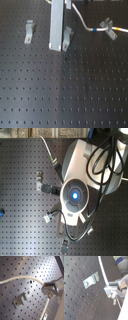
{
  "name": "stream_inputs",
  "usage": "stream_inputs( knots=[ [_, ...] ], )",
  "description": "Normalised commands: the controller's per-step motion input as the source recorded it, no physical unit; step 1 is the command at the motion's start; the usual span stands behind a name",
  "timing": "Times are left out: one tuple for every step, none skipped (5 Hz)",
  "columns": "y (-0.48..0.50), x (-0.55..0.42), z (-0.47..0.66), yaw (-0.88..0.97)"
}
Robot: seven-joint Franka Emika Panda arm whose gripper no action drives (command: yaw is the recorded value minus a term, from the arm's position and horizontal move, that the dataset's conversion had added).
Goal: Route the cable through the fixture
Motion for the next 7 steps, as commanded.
stream_inputs(
  knots=[
    [0.0,-0.001,0.08,-0.05],
    [-0.052,-0.211,0.36,-0.03],
    [0.0,0.001,0.39,0.0],
    [0.004,0.005,0.3,-0.05],
    [-0.175,-0.002,0.25,-0.14],
    [-0.438,-0.131,0.23,0.0],
    [-0.404,-0.176,0.41,0.06]
  ],
)
